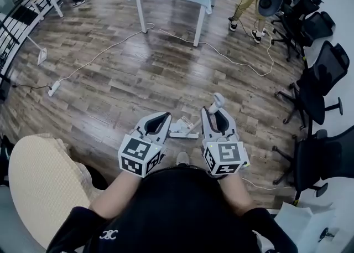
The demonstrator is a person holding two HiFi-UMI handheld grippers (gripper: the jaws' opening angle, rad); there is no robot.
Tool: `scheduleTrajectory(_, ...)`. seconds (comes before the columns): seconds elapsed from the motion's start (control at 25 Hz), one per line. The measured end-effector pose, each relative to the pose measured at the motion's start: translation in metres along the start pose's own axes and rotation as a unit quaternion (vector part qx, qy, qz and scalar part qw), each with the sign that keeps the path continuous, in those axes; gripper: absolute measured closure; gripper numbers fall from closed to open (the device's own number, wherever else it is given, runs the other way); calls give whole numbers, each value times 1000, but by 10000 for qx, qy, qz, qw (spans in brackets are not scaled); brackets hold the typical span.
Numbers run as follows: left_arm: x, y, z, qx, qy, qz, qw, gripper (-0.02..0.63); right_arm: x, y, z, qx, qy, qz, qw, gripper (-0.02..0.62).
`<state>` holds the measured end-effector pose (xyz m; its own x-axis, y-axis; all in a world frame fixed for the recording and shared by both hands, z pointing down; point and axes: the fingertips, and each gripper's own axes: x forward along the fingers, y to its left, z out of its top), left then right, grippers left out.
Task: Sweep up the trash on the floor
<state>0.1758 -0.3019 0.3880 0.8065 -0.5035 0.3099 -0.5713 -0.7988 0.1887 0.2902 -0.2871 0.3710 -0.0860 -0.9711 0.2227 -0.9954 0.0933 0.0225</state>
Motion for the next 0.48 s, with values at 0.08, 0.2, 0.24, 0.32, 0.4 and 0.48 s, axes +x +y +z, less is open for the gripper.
scheduleTrajectory(0.08, 0, -2, -1, -9, 15, -1, 10000, 611, -2, 0, 2, -3, -24, 14, 10000, 485)
scheduleTrajectory(0.2, -2, -7, -3, -15, 30, -23, 10000, 611, -7, 0, 2, 20, -24, 41, 10000, 485)
scheduleTrajectory(0.24, -2, -9, -4, -10, 32, -35, 10000, 611, -9, 0, 2, 33, -24, 46, 10000, 485)
scheduleTrajectory(0.32, -3, -13, -5, -2, 36, -52, 10000, 611, -12, -1, 6, 45, -57, 67, 10000, 485)
scheduleTrajectory(0.4, -4, -15, -6, -11, 32, -53, 10000, 611, -15, -1, 12, 55, -123, 114, 9998, 485)
scheduleTrajectory(0.48, -6, -18, -7, -25, 25, -48, 10000, 611, -18, 0, 18, 66, -203, 173, 9996, 485)
